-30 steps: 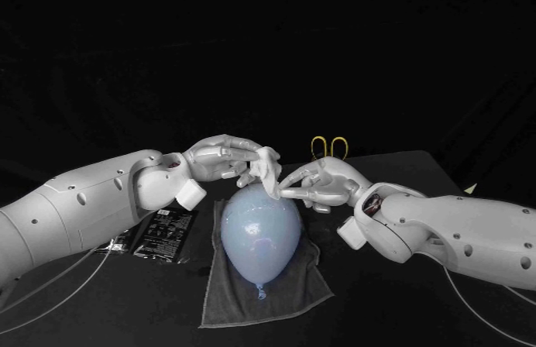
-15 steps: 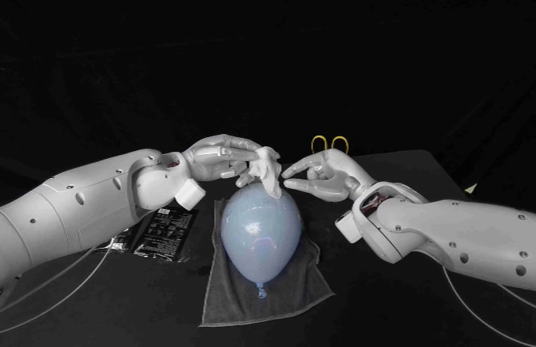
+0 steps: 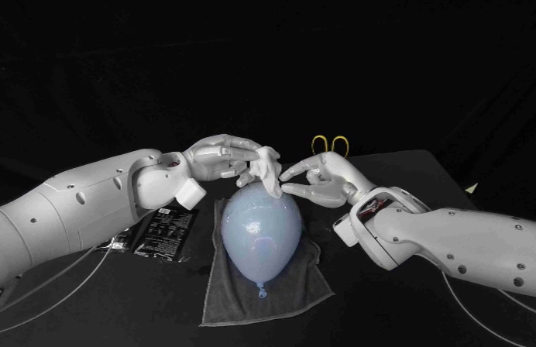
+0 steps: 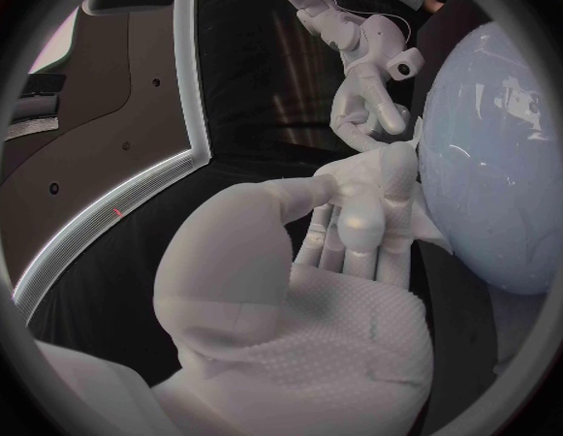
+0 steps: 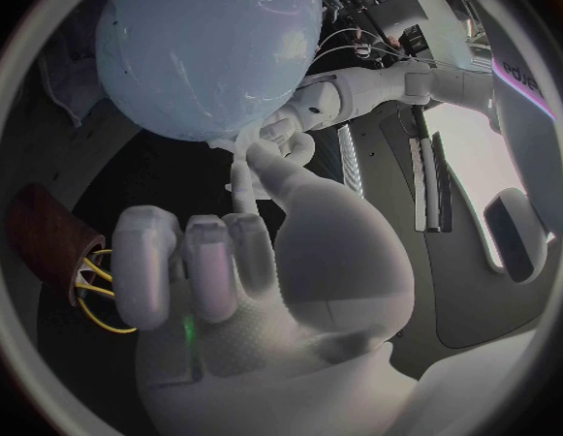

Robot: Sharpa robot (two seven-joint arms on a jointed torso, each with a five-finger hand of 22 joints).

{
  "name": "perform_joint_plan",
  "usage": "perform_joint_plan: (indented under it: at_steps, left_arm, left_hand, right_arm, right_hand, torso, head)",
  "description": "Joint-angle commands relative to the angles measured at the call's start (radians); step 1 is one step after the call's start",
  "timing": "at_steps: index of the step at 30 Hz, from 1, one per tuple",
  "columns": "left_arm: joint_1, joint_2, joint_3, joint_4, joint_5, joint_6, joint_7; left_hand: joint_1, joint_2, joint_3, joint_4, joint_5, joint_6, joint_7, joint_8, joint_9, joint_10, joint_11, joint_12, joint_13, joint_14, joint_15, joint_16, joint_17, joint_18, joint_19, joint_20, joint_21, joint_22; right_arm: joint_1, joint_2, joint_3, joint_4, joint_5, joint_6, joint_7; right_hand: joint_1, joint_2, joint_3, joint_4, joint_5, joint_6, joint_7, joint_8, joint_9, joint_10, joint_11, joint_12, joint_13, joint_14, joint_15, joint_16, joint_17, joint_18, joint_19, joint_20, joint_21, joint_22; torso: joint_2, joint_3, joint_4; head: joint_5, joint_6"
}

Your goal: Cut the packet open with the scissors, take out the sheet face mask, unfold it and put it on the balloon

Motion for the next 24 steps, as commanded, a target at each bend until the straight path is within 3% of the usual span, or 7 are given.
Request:
perform_joint_plan:
  at_steps: [1,24]
  left_arm:
    - [0.001,0.001,0.001,0.003,0.001,-0.003,0.011]
    - [0.001,-0.003,0.001,0.011,0.002,0.005,0.006]
  left_hand:
    - [-0.004,0.004,0.006,0.002,0.002,-0.004,0.003,0.005,0.235,-0.007,0.000,-0.002,0.000,0.007,0.000,0.003,0.000,0.012,0.006,0.002,0.006,0.001]
    - [-0.004,0.007,0.007,0.007,0.003,-0.014,0.004,0.012,0.245,-0.001,0.000,-0.001,0.000,0.010,0.000,0.003,0.002,0.011,0.010,0.003,0.007,0.004]
  right_arm:
    - [-0.002,0.004,0.001,0.000,-0.069,-0.008,-0.014]
    - [-0.006,0.045,0.001,-0.036,-0.067,-0.073,-0.039]
  right_hand:
    - [-0.012,-0.002,0.003,-0.001,-0.001,0.001,0.003,-0.005,0.001,0.105,0.011,0.017,0.263,0.106,0.008,0.003,0.263,-0.017,0.052,0.006,0.008,0.205]
    - [-0.036,-0.003,-0.010,0.007,-0.001,-0.022,0.016,-0.024,-0.002,0.105,0.023,0.017,0.263,0.106,0.019,0.003,0.263,-0.018,0.054,0.015,0.012,0.209]
  torso:
    - [0.000,-0.0004,-0.0001]
    - [-0.001,-0.0002,-0.0003]
  head:
    - [-0.001,-0.001]
    - [0.001,-0.004]
